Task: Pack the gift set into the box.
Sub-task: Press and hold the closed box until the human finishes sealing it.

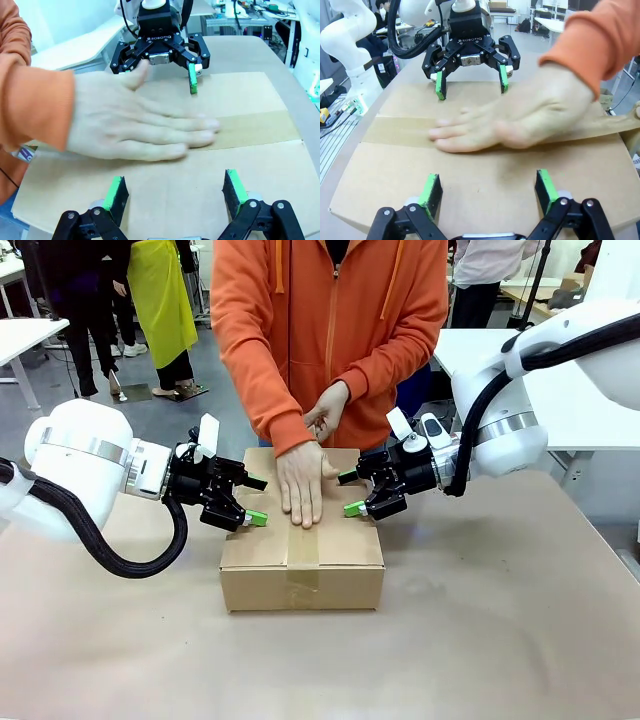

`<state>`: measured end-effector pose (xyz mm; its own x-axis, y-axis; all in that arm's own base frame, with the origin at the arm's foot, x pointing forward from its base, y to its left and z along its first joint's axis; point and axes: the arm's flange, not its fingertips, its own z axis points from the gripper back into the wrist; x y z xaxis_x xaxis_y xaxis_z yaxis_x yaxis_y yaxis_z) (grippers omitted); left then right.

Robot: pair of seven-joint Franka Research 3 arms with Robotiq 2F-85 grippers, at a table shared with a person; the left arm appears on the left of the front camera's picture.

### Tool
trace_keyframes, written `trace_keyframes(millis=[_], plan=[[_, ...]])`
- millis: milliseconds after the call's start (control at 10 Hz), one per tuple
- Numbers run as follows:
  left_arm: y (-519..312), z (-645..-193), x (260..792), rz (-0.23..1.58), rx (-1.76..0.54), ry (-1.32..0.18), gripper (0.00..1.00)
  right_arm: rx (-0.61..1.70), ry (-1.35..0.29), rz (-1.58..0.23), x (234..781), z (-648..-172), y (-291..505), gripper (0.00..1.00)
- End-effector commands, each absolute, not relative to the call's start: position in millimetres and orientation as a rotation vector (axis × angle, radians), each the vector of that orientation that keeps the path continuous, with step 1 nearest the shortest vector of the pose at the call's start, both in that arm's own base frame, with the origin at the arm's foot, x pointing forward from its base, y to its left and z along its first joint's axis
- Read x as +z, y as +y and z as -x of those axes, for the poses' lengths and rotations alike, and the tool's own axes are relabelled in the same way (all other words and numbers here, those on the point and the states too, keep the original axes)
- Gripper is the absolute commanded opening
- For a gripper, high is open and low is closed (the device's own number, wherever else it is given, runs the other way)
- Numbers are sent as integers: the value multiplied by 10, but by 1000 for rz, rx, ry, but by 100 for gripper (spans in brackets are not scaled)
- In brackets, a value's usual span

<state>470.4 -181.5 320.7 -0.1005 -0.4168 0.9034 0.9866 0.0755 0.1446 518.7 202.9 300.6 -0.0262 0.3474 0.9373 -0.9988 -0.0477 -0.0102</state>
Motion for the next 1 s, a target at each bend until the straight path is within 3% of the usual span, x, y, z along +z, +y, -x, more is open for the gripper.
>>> trace_keyframes(millis=[0, 900], plan=[[-1809, -4686, 3181, 752, -1400, -1037, 100, 1408, -932, -955, 2993, -5179, 2042, 100], [-1809, -4686, 3181, 752, -1400, -1037, 100, 1408, -932, -955, 2993, -5179, 2042, 100]])
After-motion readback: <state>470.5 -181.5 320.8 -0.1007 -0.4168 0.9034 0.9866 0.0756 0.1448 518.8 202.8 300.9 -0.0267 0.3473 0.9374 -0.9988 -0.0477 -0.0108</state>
